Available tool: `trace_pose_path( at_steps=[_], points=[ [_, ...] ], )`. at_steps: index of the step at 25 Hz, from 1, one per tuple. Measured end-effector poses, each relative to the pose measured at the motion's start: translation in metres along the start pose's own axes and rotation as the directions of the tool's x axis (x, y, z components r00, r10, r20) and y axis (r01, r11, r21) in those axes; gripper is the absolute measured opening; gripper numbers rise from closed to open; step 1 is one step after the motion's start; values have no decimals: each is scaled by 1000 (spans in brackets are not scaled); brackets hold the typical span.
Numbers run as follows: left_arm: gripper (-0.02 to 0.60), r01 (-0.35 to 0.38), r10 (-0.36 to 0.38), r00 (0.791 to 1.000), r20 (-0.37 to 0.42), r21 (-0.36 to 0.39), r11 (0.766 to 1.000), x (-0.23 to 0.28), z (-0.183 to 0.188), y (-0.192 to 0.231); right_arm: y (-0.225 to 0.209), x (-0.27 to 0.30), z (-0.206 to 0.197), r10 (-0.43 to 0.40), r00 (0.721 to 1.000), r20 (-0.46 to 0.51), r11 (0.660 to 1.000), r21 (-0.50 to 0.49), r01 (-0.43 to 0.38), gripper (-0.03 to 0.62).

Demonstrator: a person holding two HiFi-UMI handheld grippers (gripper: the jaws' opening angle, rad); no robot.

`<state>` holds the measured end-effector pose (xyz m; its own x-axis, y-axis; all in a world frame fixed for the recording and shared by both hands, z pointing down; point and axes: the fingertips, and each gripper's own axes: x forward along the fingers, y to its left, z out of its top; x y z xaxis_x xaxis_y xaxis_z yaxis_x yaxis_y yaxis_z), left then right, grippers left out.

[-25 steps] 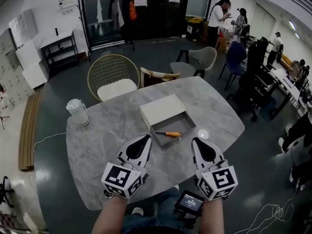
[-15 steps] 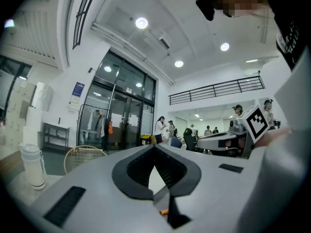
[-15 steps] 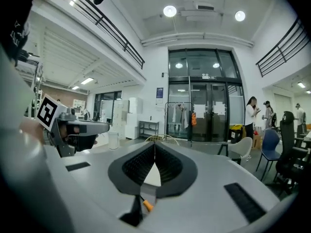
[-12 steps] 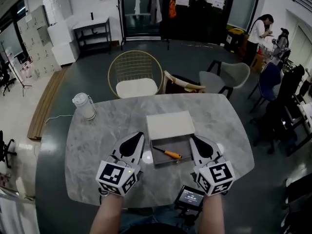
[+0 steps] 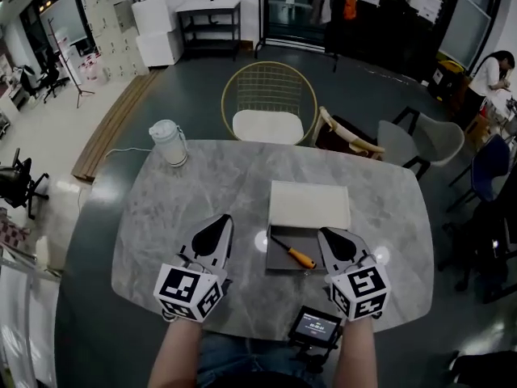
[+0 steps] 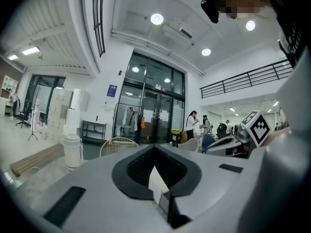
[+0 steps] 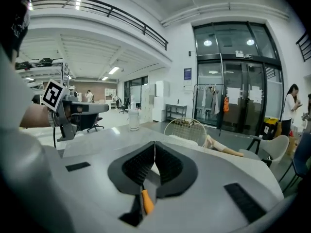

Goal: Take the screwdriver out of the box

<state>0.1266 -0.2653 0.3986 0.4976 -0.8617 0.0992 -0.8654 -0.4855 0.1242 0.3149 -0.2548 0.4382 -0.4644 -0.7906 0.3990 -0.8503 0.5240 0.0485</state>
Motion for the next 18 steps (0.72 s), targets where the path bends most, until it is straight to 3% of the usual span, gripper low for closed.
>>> trace_pose_path(
  at_steps=[4, 12, 18],
  points=[
    [12, -31, 31, 999, -40, -17, 999, 3, -14, 17, 6, 22, -17, 48, 996, -76, 999, 3, -47, 26],
    [12, -15, 6, 990, -141, -61, 998, 29, -50, 35, 8, 61, -49, 102, 970, -223, 995, 28, -98, 28],
    [12, -24, -4, 973, -230, -118, 993, 41, -87, 45, 13, 76, -84, 147, 922, -357, 989, 28, -147, 31]
  ],
)
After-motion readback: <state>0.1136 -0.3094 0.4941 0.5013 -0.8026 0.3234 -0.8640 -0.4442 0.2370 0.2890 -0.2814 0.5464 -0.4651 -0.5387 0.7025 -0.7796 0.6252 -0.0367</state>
